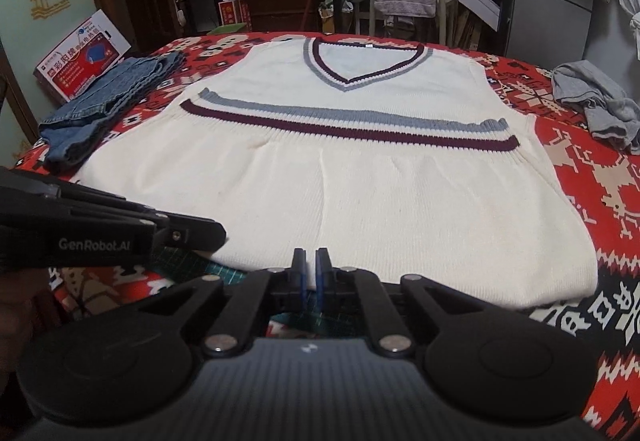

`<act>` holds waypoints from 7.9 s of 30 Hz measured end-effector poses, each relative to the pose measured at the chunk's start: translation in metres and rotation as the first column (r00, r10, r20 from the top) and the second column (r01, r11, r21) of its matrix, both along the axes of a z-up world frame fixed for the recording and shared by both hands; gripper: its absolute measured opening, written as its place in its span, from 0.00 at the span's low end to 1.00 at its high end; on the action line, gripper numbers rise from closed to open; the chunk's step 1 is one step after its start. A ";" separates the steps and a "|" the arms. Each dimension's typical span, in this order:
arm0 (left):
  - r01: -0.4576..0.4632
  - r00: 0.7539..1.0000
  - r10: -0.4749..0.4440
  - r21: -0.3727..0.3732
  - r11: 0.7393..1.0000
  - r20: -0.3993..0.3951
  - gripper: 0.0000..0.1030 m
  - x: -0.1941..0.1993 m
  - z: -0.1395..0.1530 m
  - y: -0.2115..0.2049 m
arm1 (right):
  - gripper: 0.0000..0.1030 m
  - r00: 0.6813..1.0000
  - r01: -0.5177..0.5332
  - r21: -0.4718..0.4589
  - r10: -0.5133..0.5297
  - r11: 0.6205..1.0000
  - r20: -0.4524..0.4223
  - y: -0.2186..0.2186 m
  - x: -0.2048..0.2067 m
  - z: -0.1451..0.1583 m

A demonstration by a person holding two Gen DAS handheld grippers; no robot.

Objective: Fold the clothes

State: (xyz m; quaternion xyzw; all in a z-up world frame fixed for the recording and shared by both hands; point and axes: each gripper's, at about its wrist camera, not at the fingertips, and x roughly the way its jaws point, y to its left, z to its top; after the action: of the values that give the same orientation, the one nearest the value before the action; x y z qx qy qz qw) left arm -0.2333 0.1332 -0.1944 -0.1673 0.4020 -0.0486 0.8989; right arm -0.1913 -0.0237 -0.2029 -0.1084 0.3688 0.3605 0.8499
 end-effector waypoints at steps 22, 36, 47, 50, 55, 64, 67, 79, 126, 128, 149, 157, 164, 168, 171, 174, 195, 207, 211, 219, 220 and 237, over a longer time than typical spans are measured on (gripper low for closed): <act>-0.004 1.000 0.005 -0.095 0.995 0.006 0.03 -0.005 -0.007 0.016 | 0.06 0.996 0.034 -0.044 -0.030 0.998 0.081 -0.005 -0.006 0.007; -0.002 1.000 0.003 -0.109 0.994 0.008 0.03 -0.005 -0.008 0.018 | 0.06 0.973 0.229 -0.035 -0.228 0.973 0.021 -0.063 0.025 -0.002; 0.003 1.000 -0.002 -0.111 0.994 0.009 0.03 -0.006 -0.008 0.018 | 0.06 0.910 0.416 -0.045 -0.415 0.908 0.013 -0.121 0.059 -0.004; 0.004 1.000 -0.003 -0.112 0.994 0.009 0.03 -0.006 -0.008 0.018 | 0.06 0.890 0.456 -0.054 -0.455 0.889 0.020 -0.134 0.068 -0.004; 0.006 1.000 -0.005 -0.110 0.994 0.010 0.03 -0.005 -0.008 0.018 | 0.10 0.871 0.492 -0.042 -0.492 0.870 0.015 -0.145 0.070 0.001; 0.005 1.000 -0.004 -0.115 0.993 0.010 0.03 -0.005 -0.009 0.018 | 0.10 0.924 0.380 -0.050 -0.378 0.923 0.052 -0.106 0.063 0.003; 0.006 1.000 -0.005 -0.115 0.993 0.010 0.03 -0.006 -0.009 0.018 | 0.09 0.924 0.381 -0.064 -0.379 0.922 0.043 -0.106 0.065 -0.003; 0.007 1.000 -0.006 -0.122 0.993 0.009 0.03 -0.005 -0.009 0.019 | 0.07 0.910 0.415 -0.040 -0.415 0.909 0.015 -0.127 0.076 0.004; -0.008 1.000 0.007 -0.156 0.988 -0.007 0.02 -0.004 -0.008 0.025 | 0.08 0.991 0.117 -0.106 -0.109 0.987 0.079 -0.019 0.003 0.000; -0.035 0.999 0.033 -0.163 0.986 -0.011 0.02 -0.005 -0.007 0.030 | 0.08 0.991 0.114 -0.115 -0.105 0.987 0.082 -0.021 0.003 -0.001; -0.412 0.911 0.392 -0.259 0.873 -0.129 0.01 -0.047 -0.005 0.107 | 0.08 0.984 0.179 -0.073 -0.177 0.981 0.025 -0.047 0.018 -0.002; -0.419 0.908 0.407 -0.247 0.874 -0.099 0.01 -0.046 0.007 0.110 | 0.08 0.983 0.181 -0.073 -0.180 0.981 0.023 -0.047 0.019 -0.002; -0.454 0.891 0.438 -0.188 0.871 -0.119 0.01 -0.039 0.004 0.123 | 0.08 0.983 0.181 -0.072 -0.180 0.981 0.019 -0.047 0.019 -0.001; -0.485 0.874 0.470 -0.157 0.860 -0.124 0.01 -0.053 0.002 0.136 | 0.08 0.983 0.183 -0.069 -0.182 0.981 0.017 -0.047 0.020 -0.002; -0.489 0.872 0.476 -0.159 0.858 -0.114 0.02 -0.062 0.002 0.141 | 0.08 0.983 0.182 -0.068 -0.181 0.981 0.015 -0.047 0.020 -0.002; -0.478 0.878 0.468 -0.129 0.869 -0.105 0.02 -0.060 0.006 0.136 | 0.08 0.983 0.181 -0.067 -0.181 0.981 0.014 -0.048 0.020 -0.002; -0.439 0.896 0.430 -0.081 0.895 -0.110 0.02 -0.061 0.005 0.129 | 0.08 0.983 0.181 -0.065 -0.181 0.981 0.009 -0.048 0.021 -0.002; -0.286 0.956 0.272 -0.140 0.948 -0.109 0.01 -0.030 0.006 0.081 | 0.08 0.983 0.182 -0.066 -0.181 0.981 0.007 -0.048 0.021 -0.001; -0.226 0.971 0.213 -0.133 0.965 -0.108 0.01 -0.022 0.004 0.062 | 0.08 0.983 0.183 -0.067 -0.183 0.981 0.008 -0.047 0.020 -0.001; -0.261 0.963 0.249 -0.118 0.958 -0.107 0.02 -0.029 0.002 0.073 | 0.09 0.983 0.181 -0.066 -0.181 0.981 0.007 -0.048 0.020 -0.002; -0.284 0.956 0.271 -0.122 0.951 -0.109 0.02 -0.033 0.002 0.080 | 0.09 0.983 0.182 -0.065 -0.182 0.981 0.006 -0.048 0.021 -0.002; -0.365 0.931 0.359 -0.136 0.921 -0.067 0.02 -0.055 0.013 0.110 | 0.08 0.996 0.091 -0.008 -0.091 0.996 0.018 -0.017 0.010 0.018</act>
State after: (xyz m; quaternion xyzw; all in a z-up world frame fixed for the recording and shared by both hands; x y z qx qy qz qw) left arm -0.2885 0.2434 -0.1815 -0.3051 0.3777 0.0922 0.8693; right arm -0.1815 -0.0408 -0.1852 -0.0984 0.3673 0.3187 0.8682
